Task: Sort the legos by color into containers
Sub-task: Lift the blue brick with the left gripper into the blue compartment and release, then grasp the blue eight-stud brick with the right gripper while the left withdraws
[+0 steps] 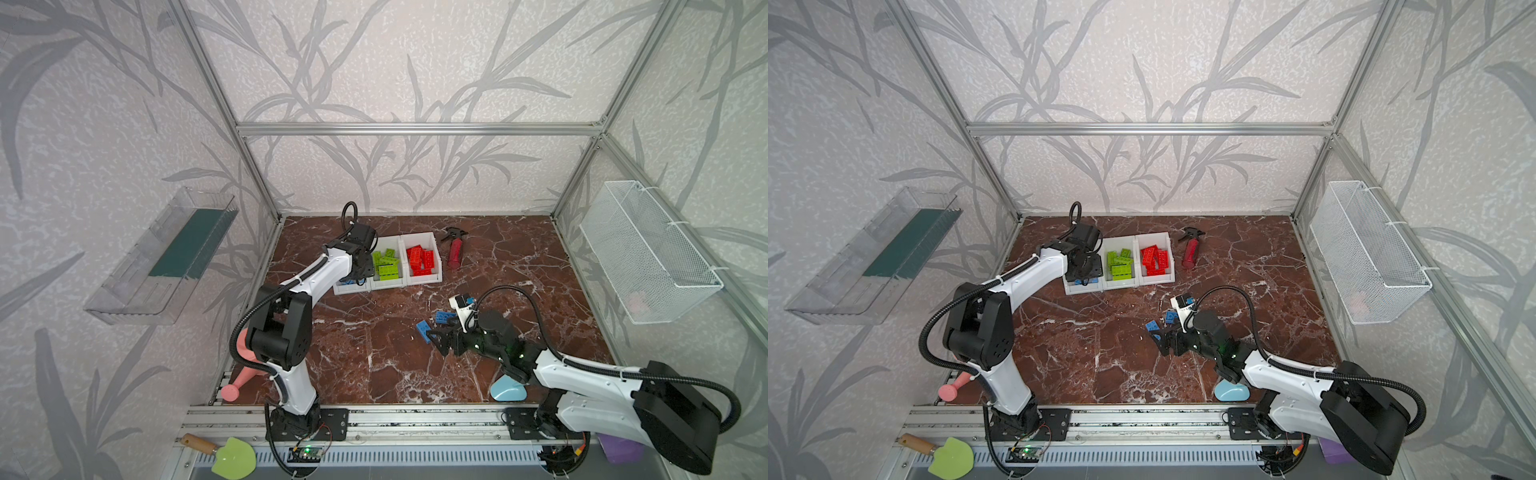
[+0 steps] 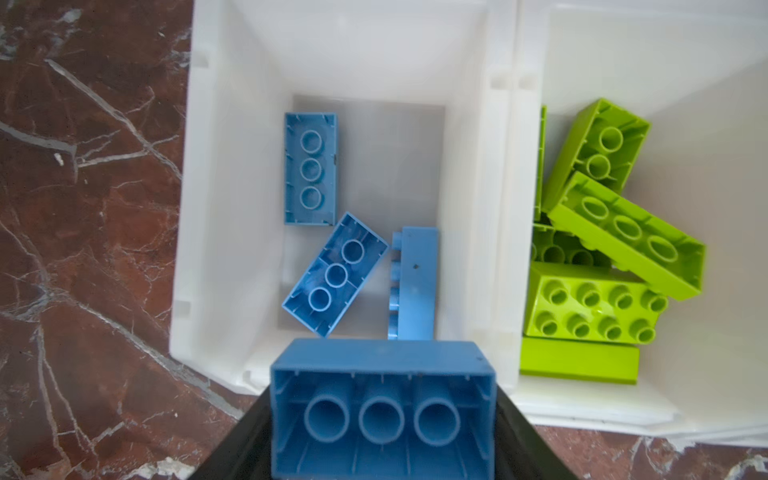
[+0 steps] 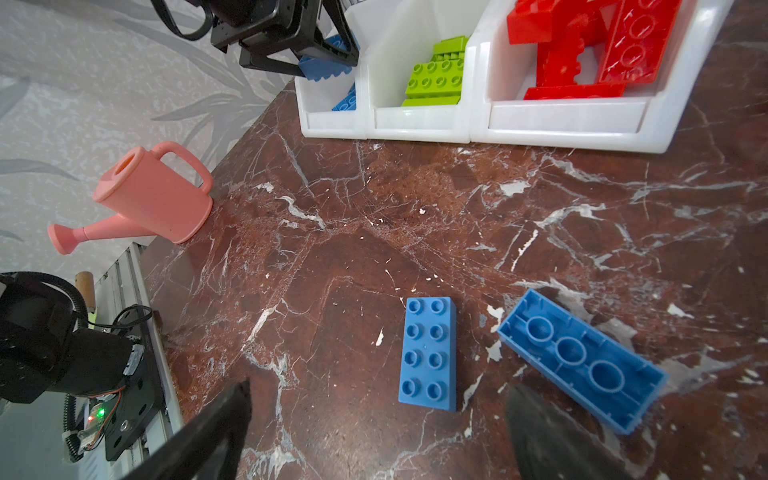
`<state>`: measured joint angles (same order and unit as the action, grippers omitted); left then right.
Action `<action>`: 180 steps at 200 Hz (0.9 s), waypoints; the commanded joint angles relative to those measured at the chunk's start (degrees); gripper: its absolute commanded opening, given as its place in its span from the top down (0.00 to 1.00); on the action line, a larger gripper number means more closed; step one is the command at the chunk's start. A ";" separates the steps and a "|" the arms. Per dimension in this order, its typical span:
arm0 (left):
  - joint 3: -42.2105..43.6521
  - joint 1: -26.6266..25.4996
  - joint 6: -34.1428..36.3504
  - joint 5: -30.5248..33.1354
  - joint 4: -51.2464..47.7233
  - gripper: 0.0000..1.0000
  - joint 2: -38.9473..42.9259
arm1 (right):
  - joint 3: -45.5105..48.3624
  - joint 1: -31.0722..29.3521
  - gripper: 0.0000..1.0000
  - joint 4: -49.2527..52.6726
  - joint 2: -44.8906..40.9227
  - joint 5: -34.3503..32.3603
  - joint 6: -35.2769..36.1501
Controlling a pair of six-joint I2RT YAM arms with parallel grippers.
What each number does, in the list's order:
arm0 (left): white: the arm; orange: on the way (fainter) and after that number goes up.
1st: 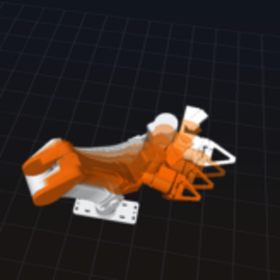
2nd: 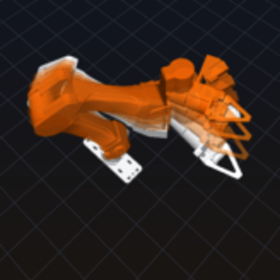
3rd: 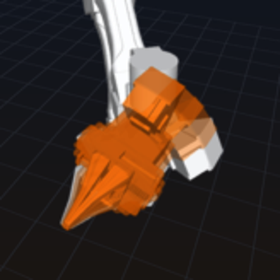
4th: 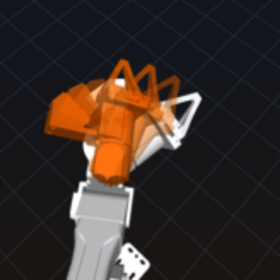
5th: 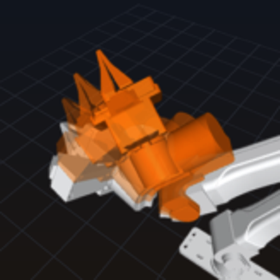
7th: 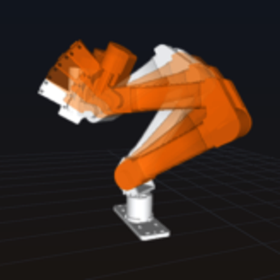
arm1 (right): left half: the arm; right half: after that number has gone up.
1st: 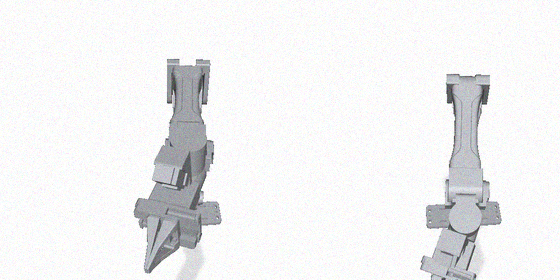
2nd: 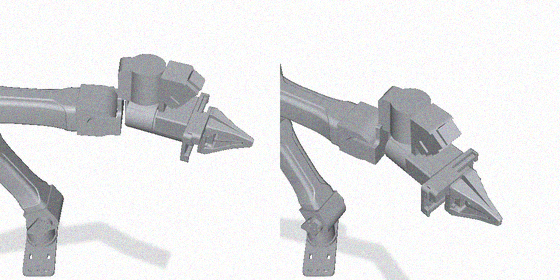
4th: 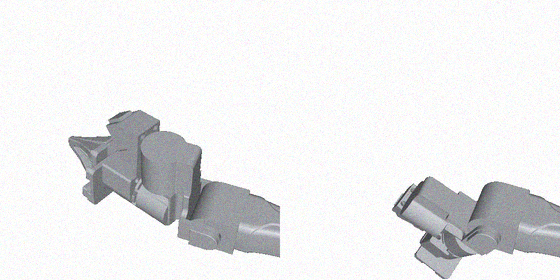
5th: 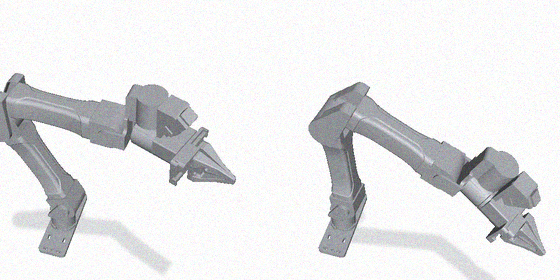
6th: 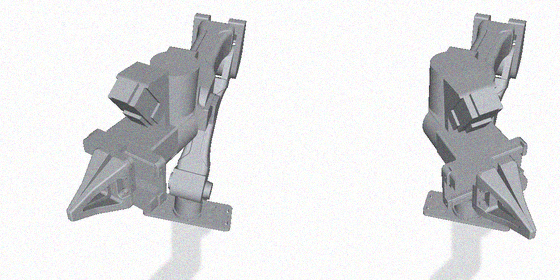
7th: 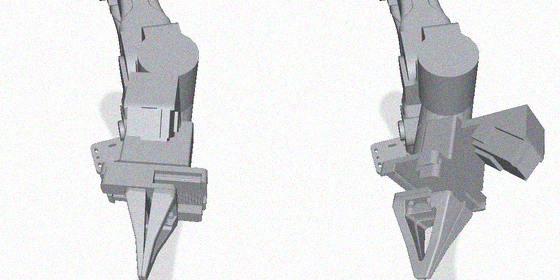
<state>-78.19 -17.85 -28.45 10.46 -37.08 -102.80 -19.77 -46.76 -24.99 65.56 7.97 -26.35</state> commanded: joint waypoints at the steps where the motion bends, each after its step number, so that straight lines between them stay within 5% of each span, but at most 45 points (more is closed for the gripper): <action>1: -2.53 0.69 0.41 0.16 -1.15 0.47 -0.33 | -1.32 0.31 0.04 -0.14 0.00 -0.41 0.33; 81: -4.05 1.76 -0.64 1.49 -2.65 0.21 1.56 | -2.68 0.36 0.04 4.07 0.34 -3.76 1.21; 180: 6.86 1.59 3.43 -8.15 -6.24 0.14 33.37 | -14.89 -3.73 0.07 20.52 7.66 -5.74 1.45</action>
<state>-75.66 -16.38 -27.73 6.39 -40.29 -75.79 -30.20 -48.77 -12.19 70.96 4.08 -26.13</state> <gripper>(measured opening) 0.855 0.927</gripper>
